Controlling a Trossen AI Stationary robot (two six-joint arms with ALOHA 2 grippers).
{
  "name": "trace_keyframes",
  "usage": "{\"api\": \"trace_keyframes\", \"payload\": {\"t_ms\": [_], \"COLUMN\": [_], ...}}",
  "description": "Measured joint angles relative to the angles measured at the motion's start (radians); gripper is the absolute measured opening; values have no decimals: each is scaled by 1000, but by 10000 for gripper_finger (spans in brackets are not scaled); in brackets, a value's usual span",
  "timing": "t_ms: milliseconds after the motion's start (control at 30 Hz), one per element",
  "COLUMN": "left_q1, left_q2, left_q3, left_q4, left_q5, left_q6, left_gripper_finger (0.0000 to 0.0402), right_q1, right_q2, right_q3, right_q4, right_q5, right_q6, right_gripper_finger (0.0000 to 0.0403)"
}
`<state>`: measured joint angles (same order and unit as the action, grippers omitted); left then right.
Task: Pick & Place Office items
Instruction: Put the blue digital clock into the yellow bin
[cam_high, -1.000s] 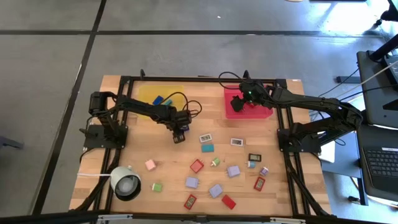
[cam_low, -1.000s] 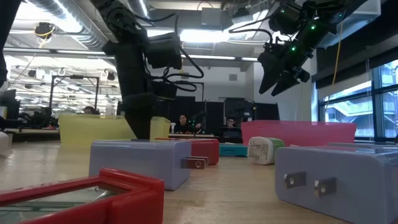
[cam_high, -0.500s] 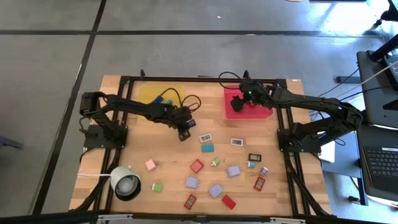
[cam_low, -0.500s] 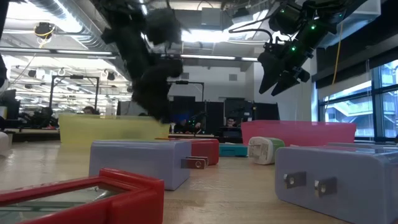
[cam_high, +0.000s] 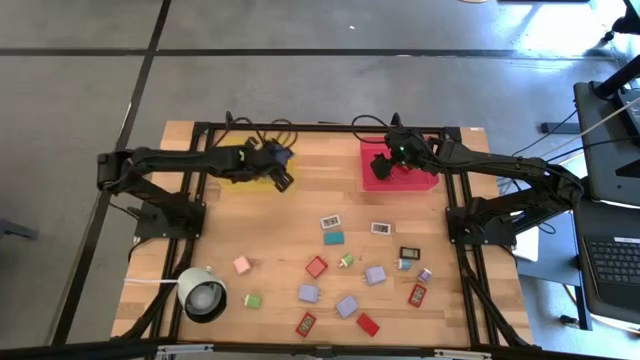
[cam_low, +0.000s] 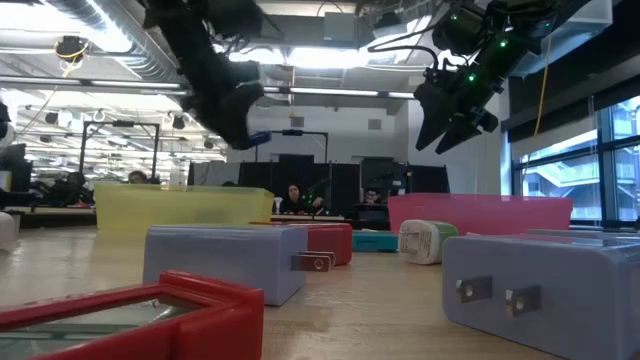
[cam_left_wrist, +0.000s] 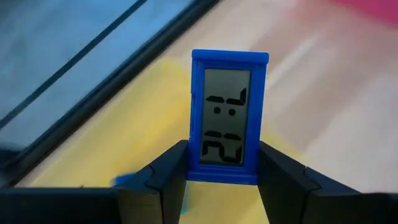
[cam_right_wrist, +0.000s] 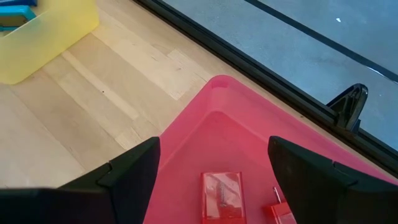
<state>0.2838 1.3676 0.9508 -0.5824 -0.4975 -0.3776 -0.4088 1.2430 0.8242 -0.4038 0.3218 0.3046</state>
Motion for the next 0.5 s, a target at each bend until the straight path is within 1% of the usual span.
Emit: {"api": "trace_keyframes", "payload": {"t_ms": [100, 233, 400, 500], "left_q1": [56, 126, 191, 215], "left_q2": [2, 37, 103, 146], "left_q3": [0, 0, 0, 0], "left_q4": [-83, -154, -201, -215], "left_q5": [-13, -14, 5, 46], "left_q6": [-18, -20, -21, -20], "left_gripper_finger": [163, 163, 164, 164], "right_q1": [0, 0, 0, 0], "right_q2": [0, 0, 0, 0], "right_q3": [0, 0, 0, 0], "right_q4": [0, 0, 0, 0], "right_q5": [0, 0, 0, 0], "right_q6": [0, 0, 0, 0], "right_gripper_finger": [301, 301, 301, 301]}}
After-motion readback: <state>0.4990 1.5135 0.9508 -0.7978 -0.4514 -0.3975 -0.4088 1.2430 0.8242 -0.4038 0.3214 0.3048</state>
